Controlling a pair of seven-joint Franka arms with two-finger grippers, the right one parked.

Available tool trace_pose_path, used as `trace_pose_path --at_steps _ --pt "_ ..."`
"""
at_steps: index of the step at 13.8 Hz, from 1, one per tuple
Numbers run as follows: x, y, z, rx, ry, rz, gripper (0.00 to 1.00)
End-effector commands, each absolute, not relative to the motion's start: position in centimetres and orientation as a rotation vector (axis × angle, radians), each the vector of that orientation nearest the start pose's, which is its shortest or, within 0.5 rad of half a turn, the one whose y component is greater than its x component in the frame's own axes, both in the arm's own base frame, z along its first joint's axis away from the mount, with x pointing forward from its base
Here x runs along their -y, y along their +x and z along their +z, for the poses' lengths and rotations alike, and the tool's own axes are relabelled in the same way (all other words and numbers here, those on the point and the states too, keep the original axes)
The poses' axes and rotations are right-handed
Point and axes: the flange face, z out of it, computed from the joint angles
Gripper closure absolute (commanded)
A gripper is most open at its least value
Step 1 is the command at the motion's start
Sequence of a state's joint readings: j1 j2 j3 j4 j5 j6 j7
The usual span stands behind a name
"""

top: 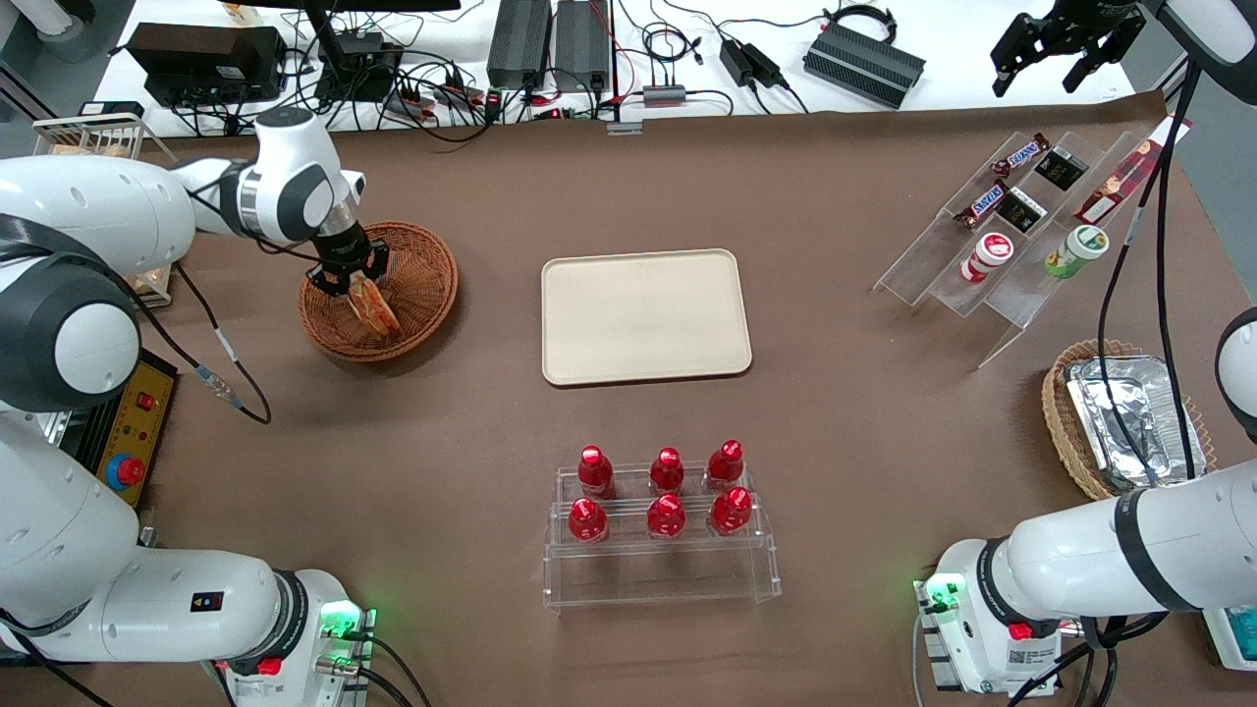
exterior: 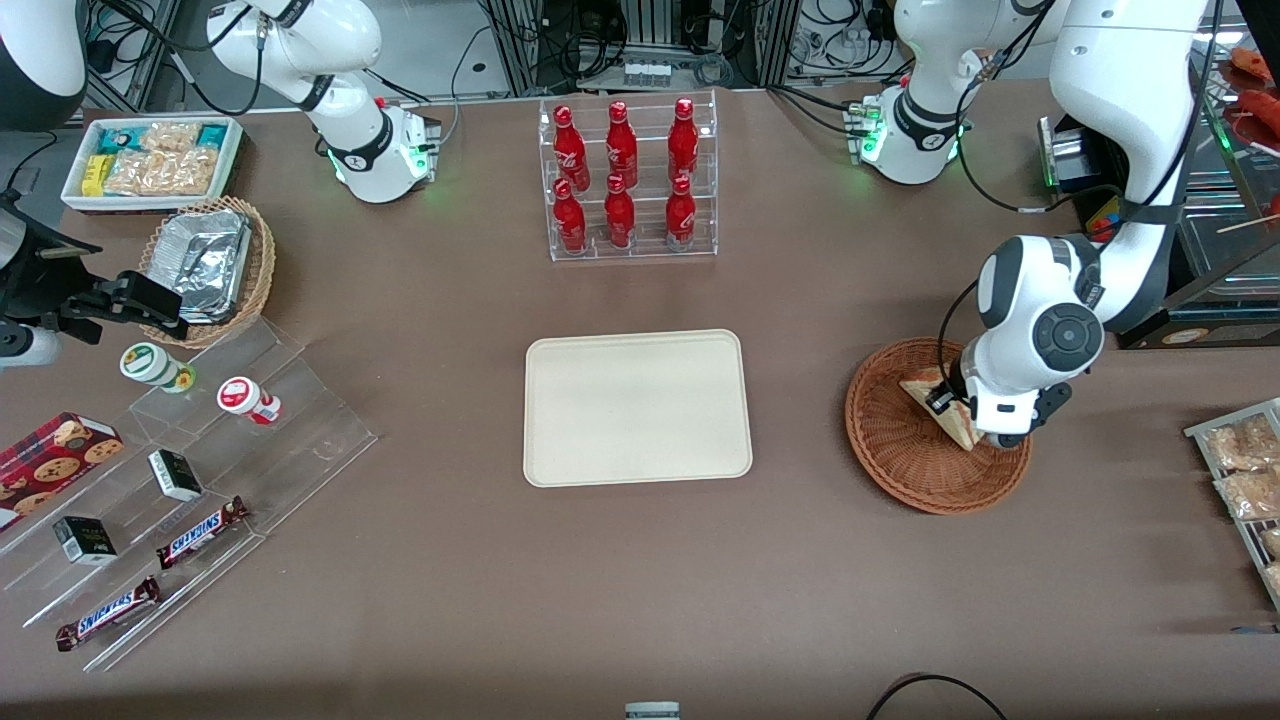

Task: Place sandwich from basket to tray
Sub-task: 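Lift the sandwich and carry it over the cream tray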

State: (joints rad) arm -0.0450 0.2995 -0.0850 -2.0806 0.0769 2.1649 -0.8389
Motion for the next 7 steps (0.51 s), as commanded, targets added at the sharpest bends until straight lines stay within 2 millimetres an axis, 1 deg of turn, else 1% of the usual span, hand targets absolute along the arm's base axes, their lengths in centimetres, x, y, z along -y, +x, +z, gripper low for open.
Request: trace_pose_path --at_steps 1,3,5,7 --pt "10.3 56.5 31.4 0.818 -2.835 0.345 1.00" --pt "12.7 56.9 33.6 0.746 -2.839 0.423 1.00" --pt "16.8 56.5 34.9 0.707 -2.894 0.431 1.00" --pt "21.1 56.0 35.7 0.633 -2.942 0.422 1.00"
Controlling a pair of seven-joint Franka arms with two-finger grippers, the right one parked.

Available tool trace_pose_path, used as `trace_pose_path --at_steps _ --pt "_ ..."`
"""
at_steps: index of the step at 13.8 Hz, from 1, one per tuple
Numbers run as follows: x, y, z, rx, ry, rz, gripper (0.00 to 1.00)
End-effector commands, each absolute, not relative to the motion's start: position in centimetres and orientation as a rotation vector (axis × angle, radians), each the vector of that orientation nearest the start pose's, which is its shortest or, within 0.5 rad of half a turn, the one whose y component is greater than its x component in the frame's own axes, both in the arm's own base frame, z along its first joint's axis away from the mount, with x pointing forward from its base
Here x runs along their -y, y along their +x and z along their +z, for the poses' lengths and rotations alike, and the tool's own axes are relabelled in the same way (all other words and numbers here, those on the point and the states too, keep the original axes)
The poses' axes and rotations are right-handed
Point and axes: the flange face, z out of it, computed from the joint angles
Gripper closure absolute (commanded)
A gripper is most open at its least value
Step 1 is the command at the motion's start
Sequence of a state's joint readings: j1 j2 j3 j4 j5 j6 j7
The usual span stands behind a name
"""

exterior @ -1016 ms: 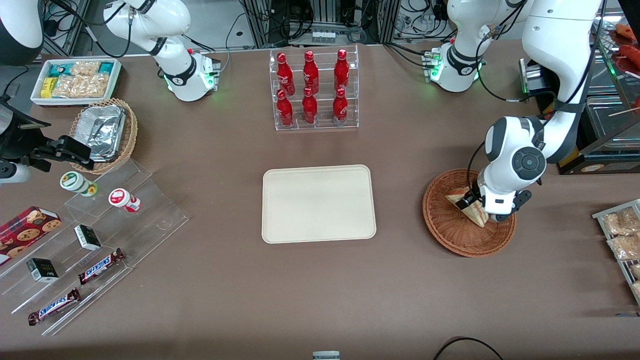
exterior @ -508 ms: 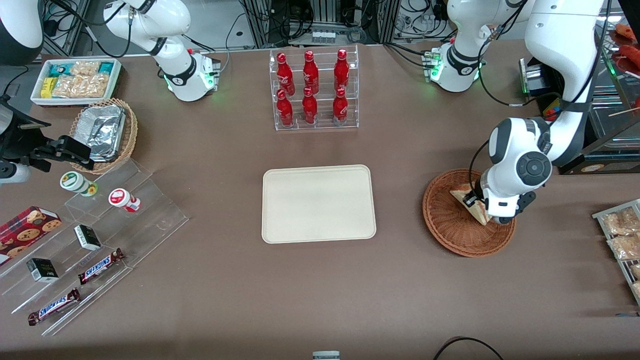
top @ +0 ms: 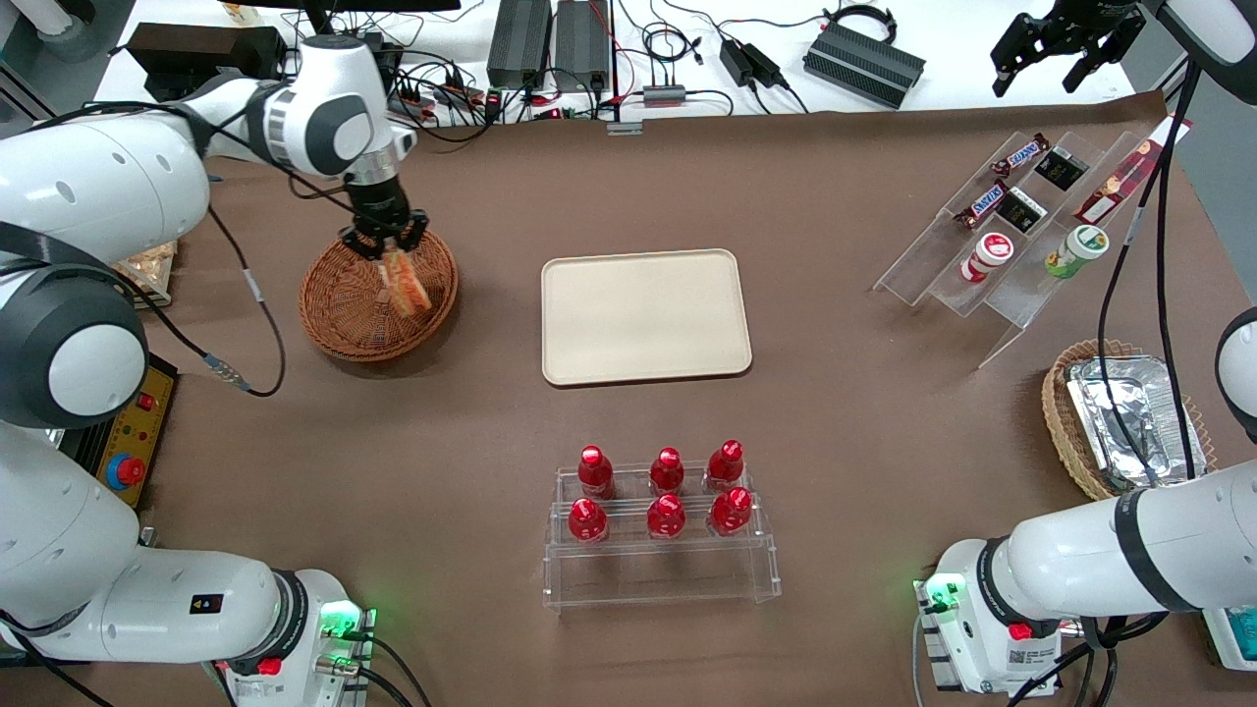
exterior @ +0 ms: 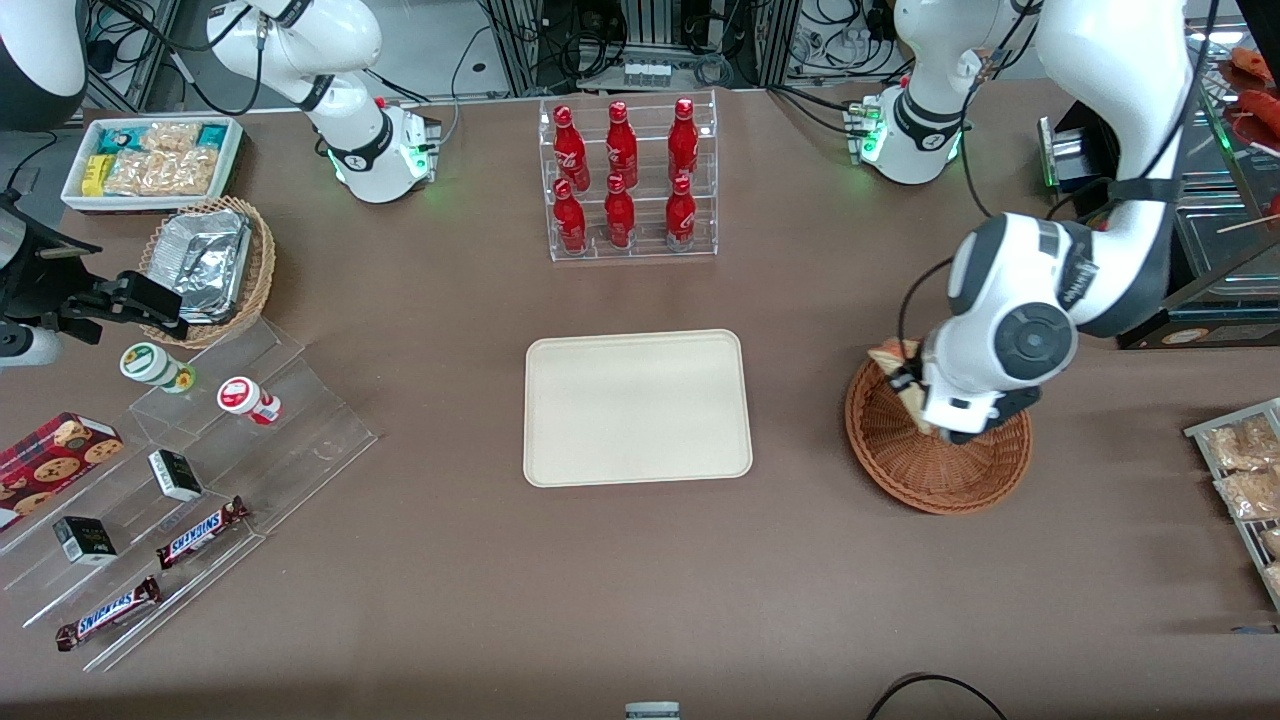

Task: Place sandwich from basket to tray
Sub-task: 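Lift the sandwich and carry it over the cream tray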

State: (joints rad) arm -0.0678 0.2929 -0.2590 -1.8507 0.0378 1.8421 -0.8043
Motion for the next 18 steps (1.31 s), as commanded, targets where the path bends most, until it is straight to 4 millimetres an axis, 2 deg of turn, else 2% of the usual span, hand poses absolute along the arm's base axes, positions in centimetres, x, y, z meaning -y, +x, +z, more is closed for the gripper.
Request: trace_pose_path --at_steps 1,4,7,9,11,14,15,18 --pt "23.3 55.7 35.5 0.585 -2.966 0.439 1.00" --pt "31.3 54.4 33.5 0.400 -3.014 0.483 1.00" --pt "38.1 54.2 32.6 0.314 -3.057 0.475 1.00" --pt "41.5 54.5 32.1 0.299 -3.107 0.432 1.00" --pt "45.7 53.0 31.2 0.257 -3.150 0.369 1.00" --pt "49.7 51.2 29.7 0.246 -3.182 0.263 1.00" --pt "51.0 51.2 29.1 0.268 -3.175 0.224 1.00" --pt "53.5 50.6 26.6 0.278 -3.133 0.153 1.00"
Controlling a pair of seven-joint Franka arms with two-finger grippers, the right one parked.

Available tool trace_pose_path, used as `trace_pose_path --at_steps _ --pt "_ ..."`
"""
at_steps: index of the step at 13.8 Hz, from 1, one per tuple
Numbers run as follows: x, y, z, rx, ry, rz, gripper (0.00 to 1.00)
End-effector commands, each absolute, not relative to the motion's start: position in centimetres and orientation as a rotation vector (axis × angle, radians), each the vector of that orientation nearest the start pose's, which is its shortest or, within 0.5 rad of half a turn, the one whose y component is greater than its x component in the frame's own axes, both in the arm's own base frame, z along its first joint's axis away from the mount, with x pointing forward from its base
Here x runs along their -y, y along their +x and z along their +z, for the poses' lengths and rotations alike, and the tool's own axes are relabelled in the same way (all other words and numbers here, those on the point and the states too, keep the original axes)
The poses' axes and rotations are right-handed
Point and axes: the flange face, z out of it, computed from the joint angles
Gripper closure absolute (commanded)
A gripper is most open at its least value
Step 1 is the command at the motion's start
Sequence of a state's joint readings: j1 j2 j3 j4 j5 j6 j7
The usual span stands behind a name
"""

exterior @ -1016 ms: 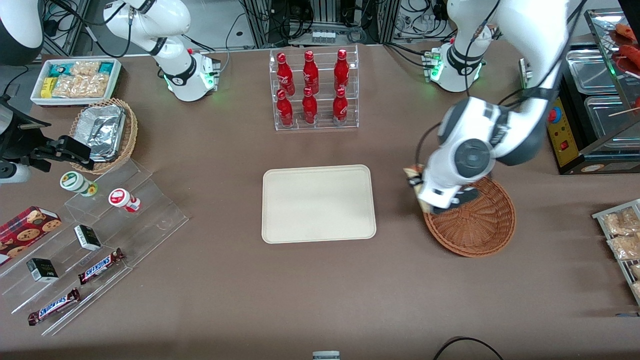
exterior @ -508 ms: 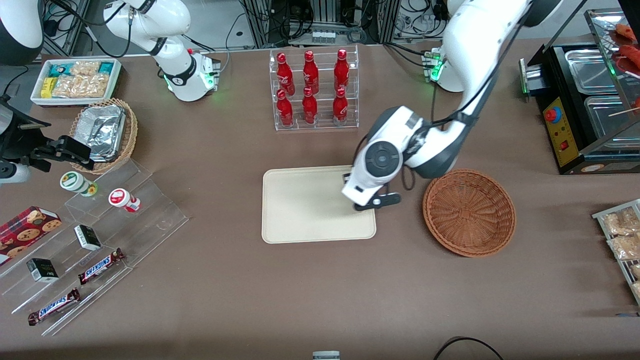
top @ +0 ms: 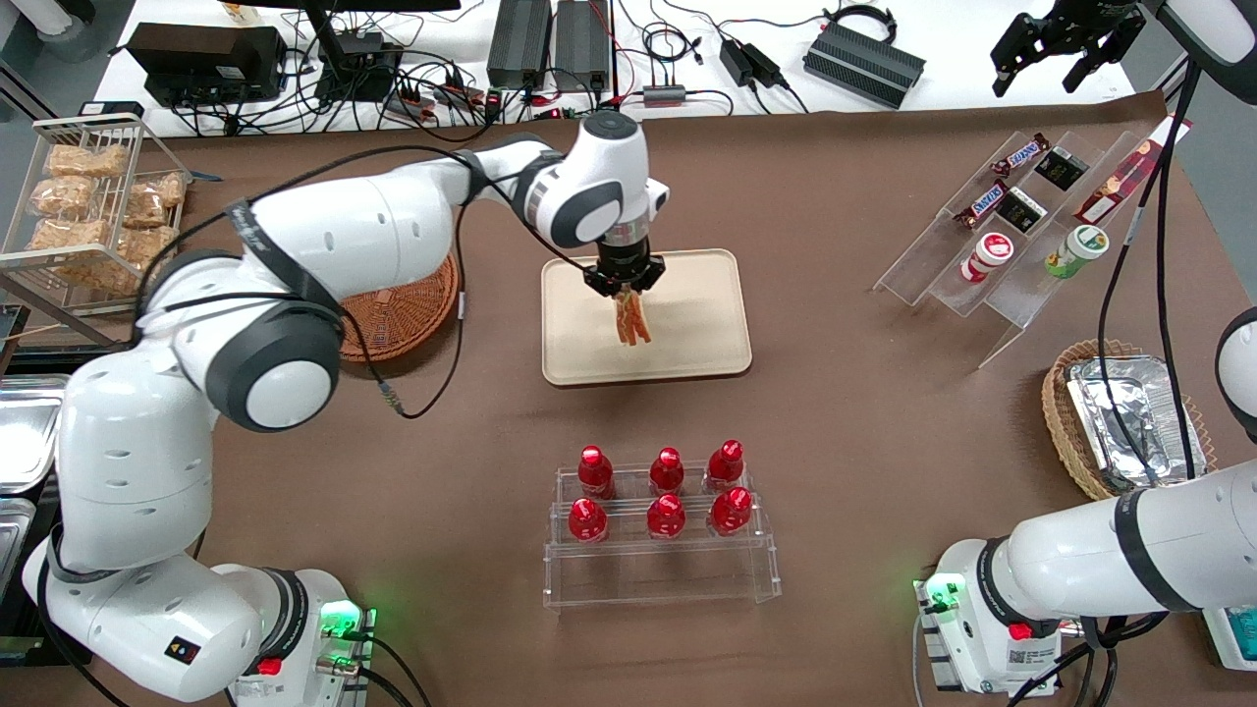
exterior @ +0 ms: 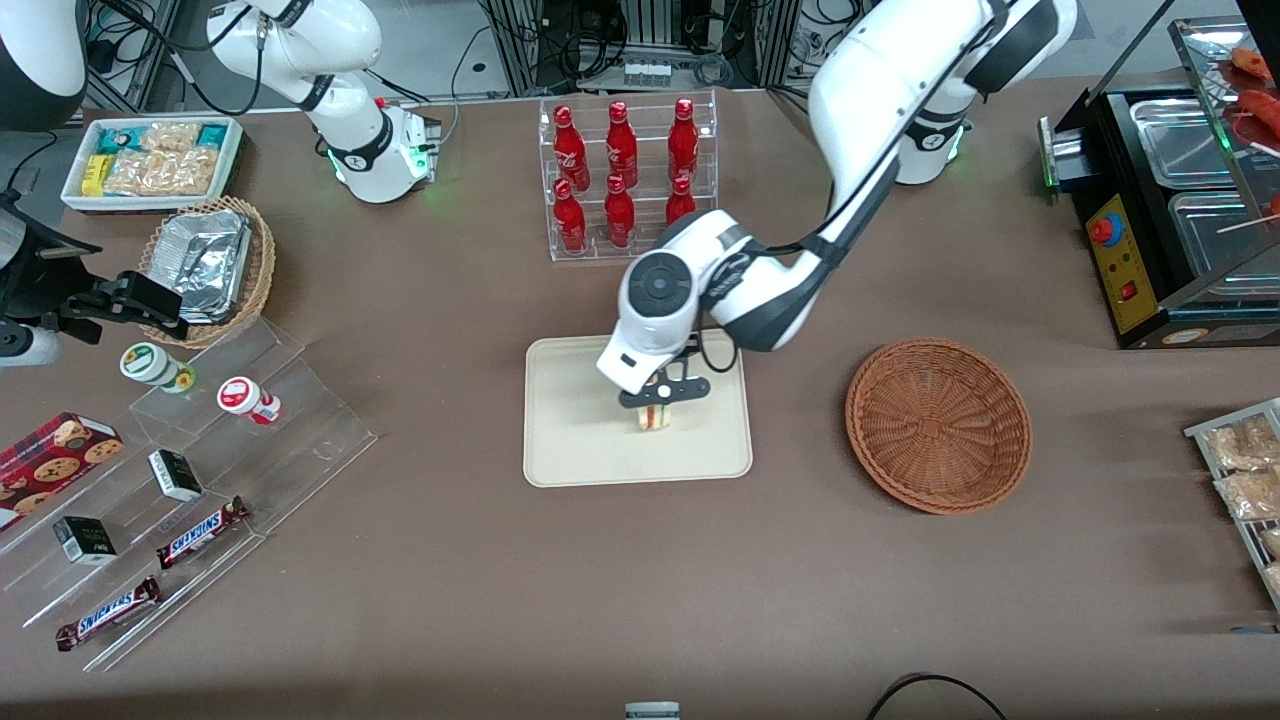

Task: Place sandwich from basket to tray
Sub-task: 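Lift the sandwich and carry it over the cream tray, then lower the sandwich onto the tray and open the left gripper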

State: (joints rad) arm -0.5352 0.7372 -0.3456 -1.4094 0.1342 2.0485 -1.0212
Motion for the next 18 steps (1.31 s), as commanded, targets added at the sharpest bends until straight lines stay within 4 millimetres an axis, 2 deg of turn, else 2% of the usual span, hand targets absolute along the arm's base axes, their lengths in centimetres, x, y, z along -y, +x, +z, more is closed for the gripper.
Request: trace_pose_path --at_steps 1,7,10,11,13,14,18 --pt "53.5 50.7 26.4 0.275 -3.131 0.151 1.00" --pt "53.1 50.7 24.3 0.289 -3.108 0.186 1.00" --pt "53.2 50.9 23.8 0.369 -3.098 0.193 1.00" --pt "53.2 50.9 23.7 0.368 -3.096 0.193 0.88" --pt "53.0 51.1 23.5 0.371 -3.096 0.197 0.20" --pt "53.0 51.1 23.6 0.368 -3.097 0.194 0.00" --pt "52.8 51.5 24.3 0.390 -3.102 0.198 0.00"
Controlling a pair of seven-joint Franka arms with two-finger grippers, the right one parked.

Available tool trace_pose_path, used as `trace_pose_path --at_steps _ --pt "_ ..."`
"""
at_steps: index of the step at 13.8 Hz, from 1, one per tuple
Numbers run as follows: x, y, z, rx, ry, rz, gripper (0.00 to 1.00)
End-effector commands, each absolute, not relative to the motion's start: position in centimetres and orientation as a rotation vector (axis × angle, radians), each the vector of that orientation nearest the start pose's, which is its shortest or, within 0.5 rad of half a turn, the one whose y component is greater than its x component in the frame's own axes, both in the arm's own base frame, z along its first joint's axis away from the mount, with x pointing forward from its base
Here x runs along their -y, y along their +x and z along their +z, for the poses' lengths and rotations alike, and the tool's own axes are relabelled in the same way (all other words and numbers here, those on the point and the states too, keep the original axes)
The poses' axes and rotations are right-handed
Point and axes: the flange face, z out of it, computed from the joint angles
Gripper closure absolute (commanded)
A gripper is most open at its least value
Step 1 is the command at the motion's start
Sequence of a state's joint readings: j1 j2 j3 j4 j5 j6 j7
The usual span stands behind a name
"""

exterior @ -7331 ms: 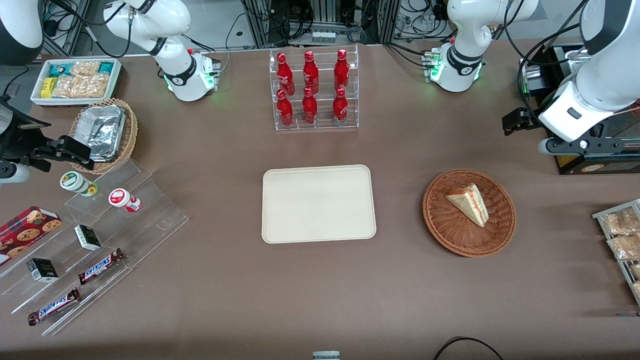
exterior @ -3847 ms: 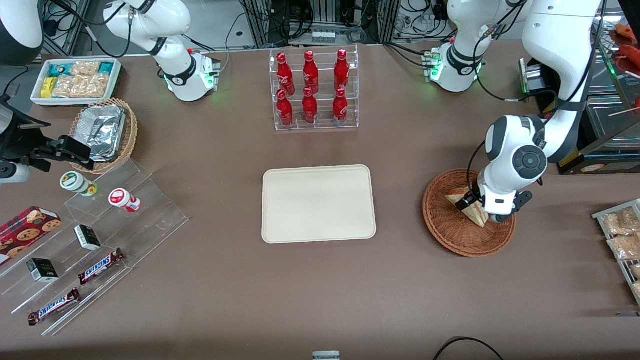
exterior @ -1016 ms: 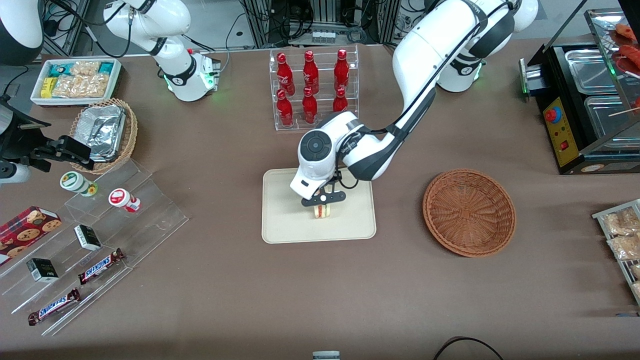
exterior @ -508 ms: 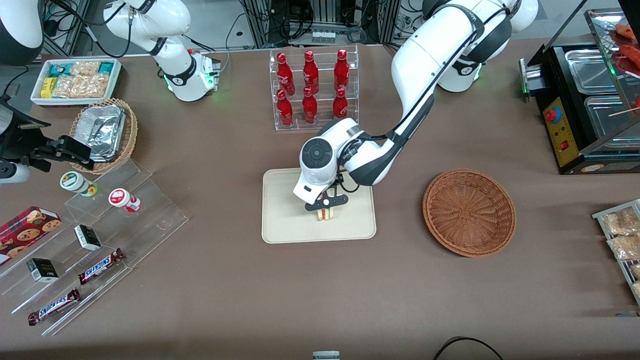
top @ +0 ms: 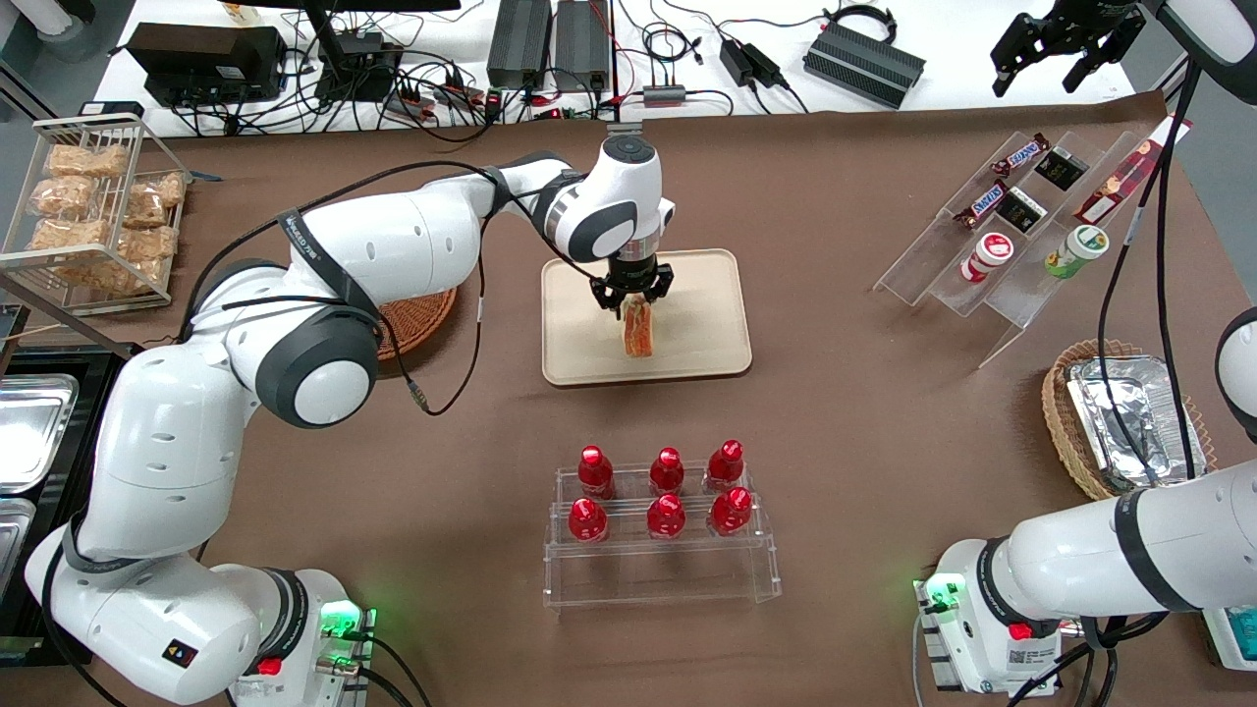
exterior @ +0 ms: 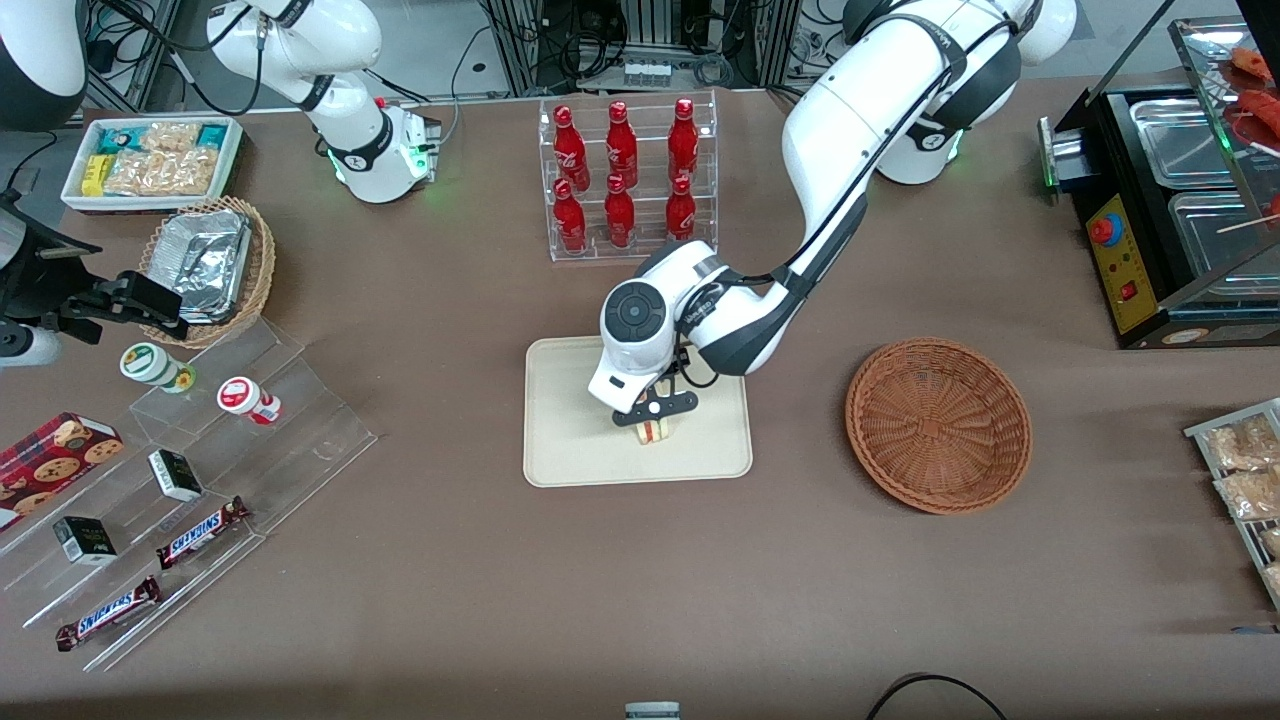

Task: Place sandwich from basket to tray

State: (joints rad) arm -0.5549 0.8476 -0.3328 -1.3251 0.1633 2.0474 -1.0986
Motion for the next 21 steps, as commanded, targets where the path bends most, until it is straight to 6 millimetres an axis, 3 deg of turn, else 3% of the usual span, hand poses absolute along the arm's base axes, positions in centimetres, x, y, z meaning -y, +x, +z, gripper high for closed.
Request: trace_pose_path --at_steps 1,5,8,12,16,17,21 --pt "52.7 51.4 24.7 0.395 -3.101 0.202 0.00" --pt "52.4 52.0 29.1 0.392 -3.062 0.224 0.00" --pt "52.1 51.5 33.9 0.368 -3.067 0.208 0.00" --pt "49.7 51.8 37.9 0.214 -3.037 0.214 0.00" --pt "41.1 55.3 41.7 0.316 -2.998 0.258 0.00" --pt "37.7 56.3 42.2 0.370 -2.978 0.289 0.00" --pt "28.0 58.8 42.1 0.254 -2.986 0.334 0.00"
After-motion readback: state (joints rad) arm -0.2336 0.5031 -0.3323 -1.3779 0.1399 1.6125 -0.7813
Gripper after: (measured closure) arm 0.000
